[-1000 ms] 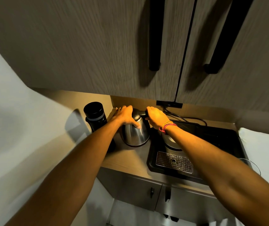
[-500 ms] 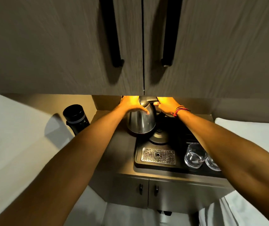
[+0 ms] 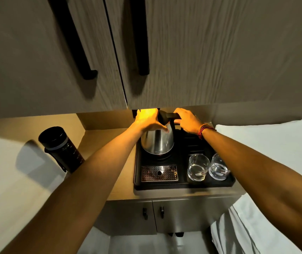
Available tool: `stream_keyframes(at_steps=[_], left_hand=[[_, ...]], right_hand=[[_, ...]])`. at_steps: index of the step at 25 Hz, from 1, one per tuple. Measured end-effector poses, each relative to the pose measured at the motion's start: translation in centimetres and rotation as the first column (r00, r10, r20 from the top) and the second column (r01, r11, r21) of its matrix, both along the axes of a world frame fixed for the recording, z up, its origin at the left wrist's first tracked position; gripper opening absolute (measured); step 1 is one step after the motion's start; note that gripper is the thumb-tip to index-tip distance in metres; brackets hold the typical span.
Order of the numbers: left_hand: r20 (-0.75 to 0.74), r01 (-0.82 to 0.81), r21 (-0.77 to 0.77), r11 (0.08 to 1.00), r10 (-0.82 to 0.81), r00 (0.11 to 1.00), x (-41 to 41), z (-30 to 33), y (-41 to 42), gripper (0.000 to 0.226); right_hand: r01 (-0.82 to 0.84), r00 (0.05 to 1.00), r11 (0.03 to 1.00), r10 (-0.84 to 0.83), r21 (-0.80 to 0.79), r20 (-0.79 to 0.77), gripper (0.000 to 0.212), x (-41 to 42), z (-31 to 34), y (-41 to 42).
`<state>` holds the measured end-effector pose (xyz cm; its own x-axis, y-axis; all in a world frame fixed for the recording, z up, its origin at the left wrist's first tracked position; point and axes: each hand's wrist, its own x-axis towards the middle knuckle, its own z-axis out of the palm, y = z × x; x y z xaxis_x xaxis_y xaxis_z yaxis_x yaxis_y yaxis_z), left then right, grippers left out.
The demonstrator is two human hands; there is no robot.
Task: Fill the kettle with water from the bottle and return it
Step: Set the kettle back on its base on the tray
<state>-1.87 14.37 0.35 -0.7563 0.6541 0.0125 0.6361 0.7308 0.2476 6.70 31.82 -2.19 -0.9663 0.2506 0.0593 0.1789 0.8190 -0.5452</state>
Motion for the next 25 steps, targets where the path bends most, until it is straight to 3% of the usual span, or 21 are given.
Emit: stream_keyframes(at_steps=[5,15,18,21,25], left_hand=[[-0.059,-0.004,-0.085,0.996,-0.001,0.998,0.2,-0.3,-0.2,0.105],[-0.044,0.004,-0.101,0.995,-0.009,0.999,1.0,-0.9,-1.1,0.103],[-0.062,-0.017,-0.105,0.994,0.011,0.998,1.3,-1.1,-1.2,0.106],[-0.099,-0.013,-0.028,1.000,0.011,0.995,2.1,-2.4,-2.5,0.112],[-0.243,0.020,0.033,0.999,-0.011,0.970,3.9,-5.4,-4.5,0.105]], right_hand=[[-0.042,0.999,0.999,0.042,-0.004,-0.025,0.017,0.4,-0.1,-0.1],[-0.032,0.999,0.999,0.032,0.023,-0.018,0.021,1.5,-0.4,-1.0],[0.006,0.999,1.000,-0.005,0.017,-0.040,0.034,1.7,-0.9,-1.3],[0.110,0.991,0.993,-0.106,0.048,-0.083,0.062,2.6,-1.9,-1.7],[0.160,0.977,0.974,-0.133,0.159,-0.165,0.067,4.7,-4.6,-2.5]])
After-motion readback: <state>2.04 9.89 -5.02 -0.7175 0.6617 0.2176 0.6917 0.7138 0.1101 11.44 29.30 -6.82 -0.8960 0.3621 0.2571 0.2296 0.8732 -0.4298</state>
